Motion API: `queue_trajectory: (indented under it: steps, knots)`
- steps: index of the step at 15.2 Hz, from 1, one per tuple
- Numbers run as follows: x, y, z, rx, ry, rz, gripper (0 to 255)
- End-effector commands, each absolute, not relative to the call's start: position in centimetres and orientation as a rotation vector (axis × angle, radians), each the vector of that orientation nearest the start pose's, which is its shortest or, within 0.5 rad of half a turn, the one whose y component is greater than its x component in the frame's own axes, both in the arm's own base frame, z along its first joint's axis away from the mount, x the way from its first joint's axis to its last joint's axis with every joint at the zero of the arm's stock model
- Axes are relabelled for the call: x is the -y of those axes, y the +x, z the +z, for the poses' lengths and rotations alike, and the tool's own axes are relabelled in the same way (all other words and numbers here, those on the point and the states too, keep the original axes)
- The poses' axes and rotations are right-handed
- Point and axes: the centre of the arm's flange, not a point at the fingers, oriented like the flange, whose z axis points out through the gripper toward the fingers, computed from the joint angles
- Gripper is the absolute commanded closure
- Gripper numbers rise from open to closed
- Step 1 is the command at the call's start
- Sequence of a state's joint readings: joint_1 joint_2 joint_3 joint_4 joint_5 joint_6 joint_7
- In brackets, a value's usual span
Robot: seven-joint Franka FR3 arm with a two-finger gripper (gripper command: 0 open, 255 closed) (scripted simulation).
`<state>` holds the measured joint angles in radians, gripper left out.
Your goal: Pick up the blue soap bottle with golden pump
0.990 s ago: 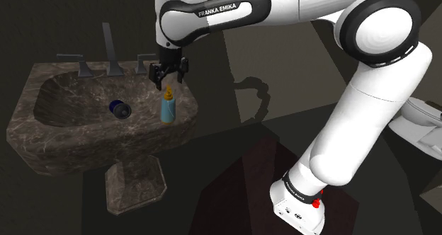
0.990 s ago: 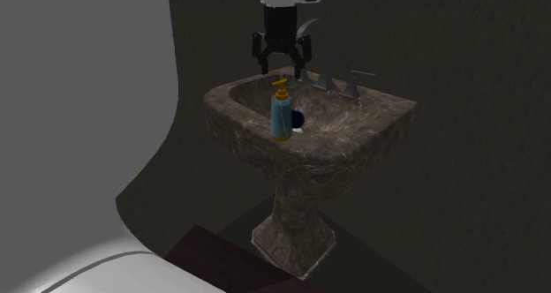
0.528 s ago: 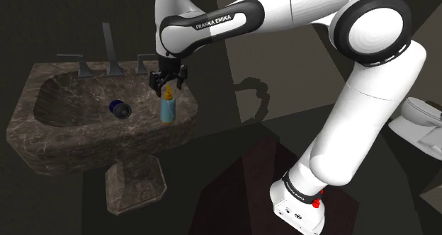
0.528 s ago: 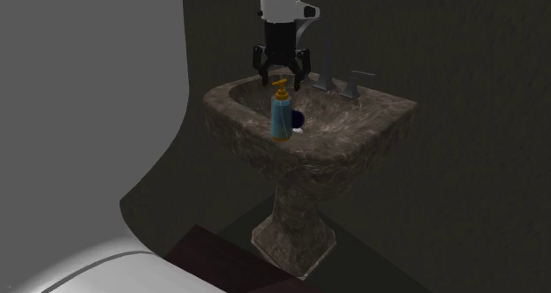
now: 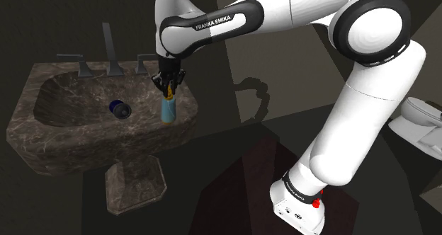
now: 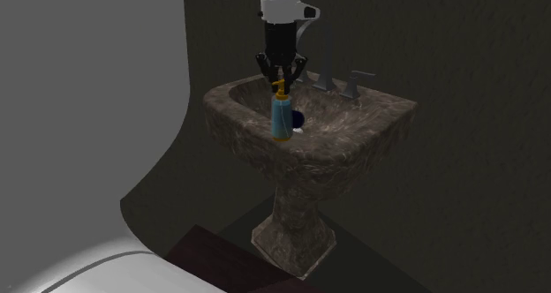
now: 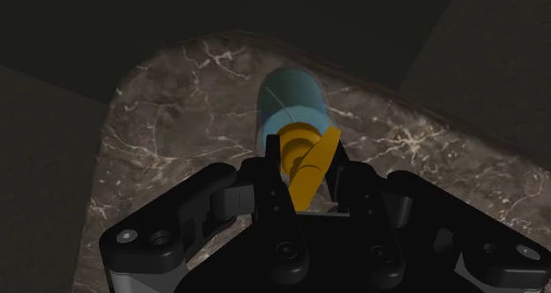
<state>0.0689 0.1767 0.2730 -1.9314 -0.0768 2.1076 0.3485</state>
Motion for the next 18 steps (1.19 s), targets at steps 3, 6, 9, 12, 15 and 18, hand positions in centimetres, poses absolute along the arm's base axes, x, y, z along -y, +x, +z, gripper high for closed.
queue_trajectory:
  steps: [3, 6, 9, 12, 15, 18]
  knots:
    - [-19.2, 56.4, 40.5, 0.046, -3.156, -0.017, 255]
    - [-19.2, 56.5, 42.1, 0.046, -3.156, -0.017, 255]
    - [-19.2, 56.5, 43.7, 0.046, -3.156, -0.017, 255]
    - [-19.2, 56.5, 45.3, 0.046, -3.156, -0.017, 255]
    - [-19.2, 56.5, 46.9, 0.046, -3.156, -0.017, 255]
    - [-19.2, 56.4, 48.0, 0.046, -3.156, -0.017, 255]
